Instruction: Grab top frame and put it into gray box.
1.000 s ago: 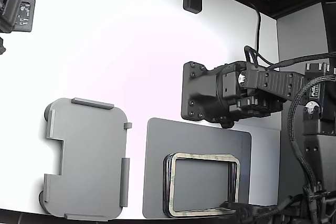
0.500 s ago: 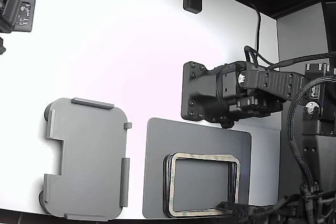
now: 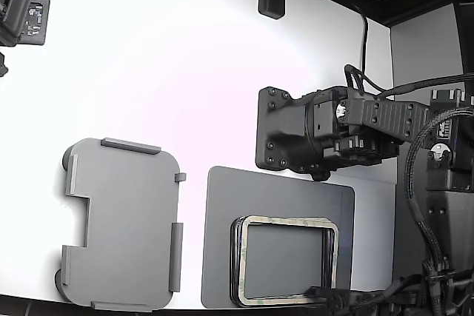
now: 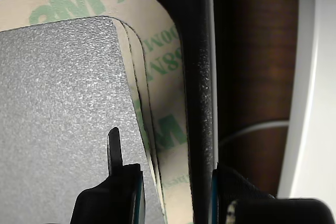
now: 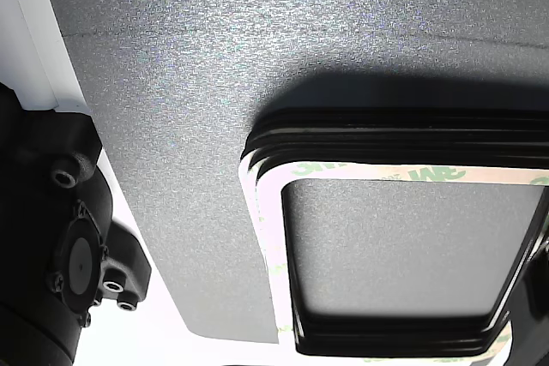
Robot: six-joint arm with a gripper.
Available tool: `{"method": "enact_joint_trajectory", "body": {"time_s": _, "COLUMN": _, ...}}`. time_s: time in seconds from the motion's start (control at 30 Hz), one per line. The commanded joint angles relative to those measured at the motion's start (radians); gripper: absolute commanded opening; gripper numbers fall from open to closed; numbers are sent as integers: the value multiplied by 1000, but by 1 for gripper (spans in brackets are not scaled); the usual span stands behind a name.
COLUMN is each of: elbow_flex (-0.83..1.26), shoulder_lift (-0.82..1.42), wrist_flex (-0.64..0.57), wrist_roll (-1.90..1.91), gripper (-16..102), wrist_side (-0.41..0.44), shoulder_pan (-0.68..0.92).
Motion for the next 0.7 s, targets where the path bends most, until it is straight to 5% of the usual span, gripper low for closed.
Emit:
{"method": "enact_joint_trajectory", "body": {"time_s": 0.0, "elbow_flex": -15, "shoulder_lift": 25, "wrist_flex": -6, "wrist_roll": -2, "gripper": 48, "wrist_side": 2, "shoulder_pan": -9}}
{"method": "enact_joint_trajectory", "body": {"time_s": 0.23, "elbow_flex": -20, "shoulder_lift": 12, "wrist_flex": -15, "wrist_roll": -2, "gripper": 35, "wrist_side": 2, "shoulder_pan": -9}}
{"method": "enact_joint_trajectory", "body": {"time_s": 0.43, "elbow_flex": -12, "shoulder_lift": 11, "wrist_flex": -29, "wrist_roll": 5, "gripper": -11, "wrist_side": 0, "shoulder_pan": -9}}
{"method": "enact_joint_trajectory", "body": {"time_s": 0.67, "elbow_flex": -107, "shoulder_lift": 11, "wrist_flex": 48, "wrist_roll": -32, "gripper": -11, "wrist_side": 15, "shoulder_pan": -9}}
